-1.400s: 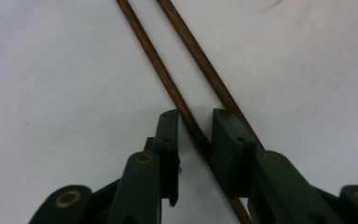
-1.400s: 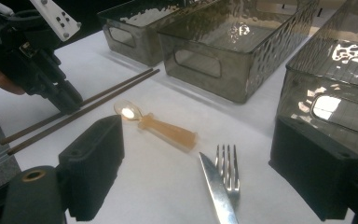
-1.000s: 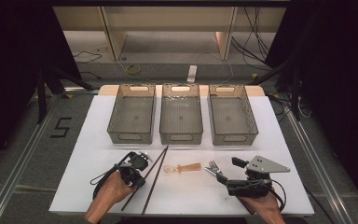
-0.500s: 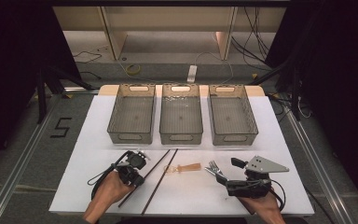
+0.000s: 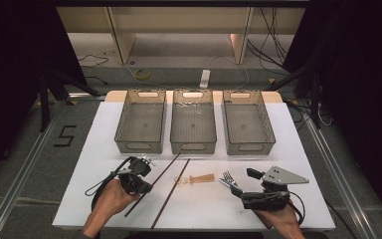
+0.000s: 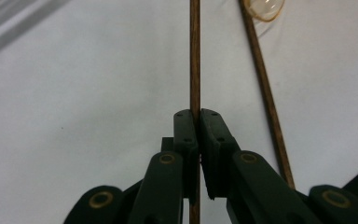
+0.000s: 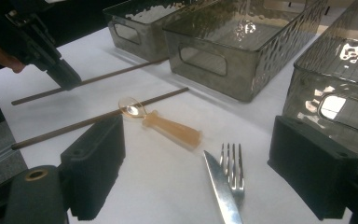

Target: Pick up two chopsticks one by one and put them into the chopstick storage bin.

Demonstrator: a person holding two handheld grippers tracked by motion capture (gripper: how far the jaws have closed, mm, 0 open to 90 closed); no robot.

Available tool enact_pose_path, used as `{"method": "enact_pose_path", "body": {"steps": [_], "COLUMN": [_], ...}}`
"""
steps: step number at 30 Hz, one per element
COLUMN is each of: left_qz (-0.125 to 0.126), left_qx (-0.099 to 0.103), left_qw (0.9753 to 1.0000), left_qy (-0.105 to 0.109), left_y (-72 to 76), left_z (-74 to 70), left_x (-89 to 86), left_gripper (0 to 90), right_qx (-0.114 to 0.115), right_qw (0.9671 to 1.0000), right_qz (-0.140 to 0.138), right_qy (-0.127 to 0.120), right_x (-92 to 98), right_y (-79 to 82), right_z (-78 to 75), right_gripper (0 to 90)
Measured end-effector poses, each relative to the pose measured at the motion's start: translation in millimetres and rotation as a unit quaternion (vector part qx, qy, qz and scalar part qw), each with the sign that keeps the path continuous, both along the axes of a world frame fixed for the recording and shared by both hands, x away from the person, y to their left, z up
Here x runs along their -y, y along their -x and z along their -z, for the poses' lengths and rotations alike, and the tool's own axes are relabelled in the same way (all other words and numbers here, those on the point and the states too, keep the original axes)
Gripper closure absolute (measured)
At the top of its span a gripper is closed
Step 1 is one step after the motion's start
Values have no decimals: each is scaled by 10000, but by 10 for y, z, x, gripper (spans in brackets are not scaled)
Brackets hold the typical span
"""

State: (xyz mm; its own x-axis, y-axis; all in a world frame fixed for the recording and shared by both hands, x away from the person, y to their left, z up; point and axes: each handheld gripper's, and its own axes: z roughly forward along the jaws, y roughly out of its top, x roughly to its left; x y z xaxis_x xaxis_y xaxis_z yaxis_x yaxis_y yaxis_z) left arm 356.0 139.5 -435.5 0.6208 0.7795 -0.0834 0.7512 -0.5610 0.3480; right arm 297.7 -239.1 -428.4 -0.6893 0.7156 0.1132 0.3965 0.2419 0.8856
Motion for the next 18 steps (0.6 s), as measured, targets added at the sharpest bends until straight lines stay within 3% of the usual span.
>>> {"method": "enact_pose_path", "body": {"steps": [5, 9, 18], "left_qz": [18, -37, -313], "left_qx": [261, 533, 1066], "left_qw": [9993, 9971, 9878], "left_qy": [268, 541, 1093], "left_y": [-3, -55, -275], "left_z": [-148, -277, -549], "left_x": [-32, -74, -198], "left_gripper": [853, 852, 852], "right_qx": [3, 5, 36], "right_qw": [10000, 10000, 10000], "right_qz": [-2, 15, 14], "right_qy": [2, -20, -49], "right_x": [3, 5, 12], "right_y": [0, 0, 0], "right_z": [1, 1, 0], "right_gripper": [189, 189, 188]}}
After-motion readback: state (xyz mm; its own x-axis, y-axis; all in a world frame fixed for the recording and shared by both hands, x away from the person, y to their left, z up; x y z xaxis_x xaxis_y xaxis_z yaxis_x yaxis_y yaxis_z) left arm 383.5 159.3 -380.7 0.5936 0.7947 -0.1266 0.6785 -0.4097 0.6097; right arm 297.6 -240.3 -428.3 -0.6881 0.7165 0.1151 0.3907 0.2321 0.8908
